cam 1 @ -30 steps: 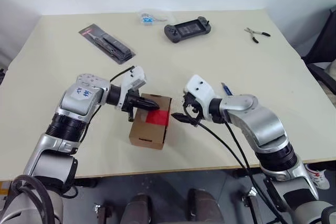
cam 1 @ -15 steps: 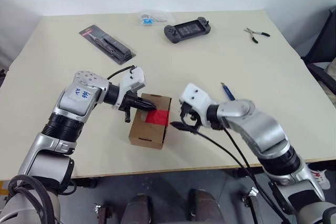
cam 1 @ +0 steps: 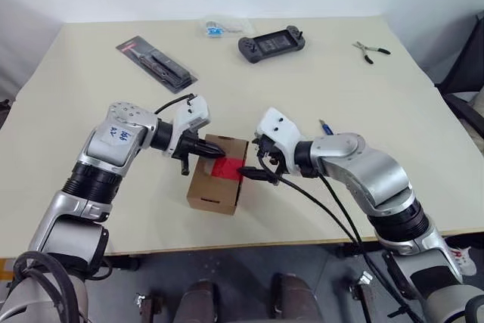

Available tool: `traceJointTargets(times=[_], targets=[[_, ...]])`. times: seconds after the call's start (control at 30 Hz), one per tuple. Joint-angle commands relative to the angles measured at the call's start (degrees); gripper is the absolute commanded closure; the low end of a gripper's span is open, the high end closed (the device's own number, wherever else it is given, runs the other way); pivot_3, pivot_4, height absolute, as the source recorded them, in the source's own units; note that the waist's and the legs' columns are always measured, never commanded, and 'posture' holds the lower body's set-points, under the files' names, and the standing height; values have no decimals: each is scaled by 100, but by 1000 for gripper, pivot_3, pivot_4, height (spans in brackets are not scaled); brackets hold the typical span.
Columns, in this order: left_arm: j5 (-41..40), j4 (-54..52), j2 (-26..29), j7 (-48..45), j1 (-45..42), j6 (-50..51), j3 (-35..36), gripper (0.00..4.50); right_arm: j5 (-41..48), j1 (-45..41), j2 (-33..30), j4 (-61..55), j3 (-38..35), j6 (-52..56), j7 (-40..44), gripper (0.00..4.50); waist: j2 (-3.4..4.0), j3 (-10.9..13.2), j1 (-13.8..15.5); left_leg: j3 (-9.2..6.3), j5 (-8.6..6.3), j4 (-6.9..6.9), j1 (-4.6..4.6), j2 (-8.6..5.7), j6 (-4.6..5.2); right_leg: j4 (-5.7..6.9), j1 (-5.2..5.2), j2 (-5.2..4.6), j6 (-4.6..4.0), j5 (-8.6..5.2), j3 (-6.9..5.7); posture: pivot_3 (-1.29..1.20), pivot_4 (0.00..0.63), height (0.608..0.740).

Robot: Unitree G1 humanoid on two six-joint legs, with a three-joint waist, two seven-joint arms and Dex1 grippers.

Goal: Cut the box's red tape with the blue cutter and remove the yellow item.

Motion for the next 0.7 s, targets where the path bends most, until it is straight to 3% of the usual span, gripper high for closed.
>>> traceJointTargets(times=[0.03,0.2,0.53,0.57,0.7], targets=[[259,111,48,130,61,33,-98,4500,-168,91,-411,-175,372,-110,220,50,-1,-1,7,0,0,0,0,0,0,0,0,0,0,0,1,0,150,740],[284,127,138,98,111,47,-115,4500,-272,266,-989,-365,651,-265,493,50,-9,-7,12,0,0,0,7,0,0,-2,8,0,0,0,0,0,150,740],[254,25,183,143,182,128,-90,4500,-735,532,-1227,-76,1037,-414,509,50,-9,-7,6,1,0,0,7,1,0,-4,9,0,-1,-1,0,0,150,740],[249,5,188,156,194,145,-80,4500,-673,600,-1232,-120,936,-326,495,50,-9,-7,6,0,0,0,7,1,0,-4,10,0,-1,-1,0,0,150,740],[233,-104,232,264,293,225,-10,4500,565,1194,-385,-573,-1099,1240,265,50,-10,-8,41,-1,0,0,6,2,0,-4,12,0,-1,-1,-3,0,150,740]])
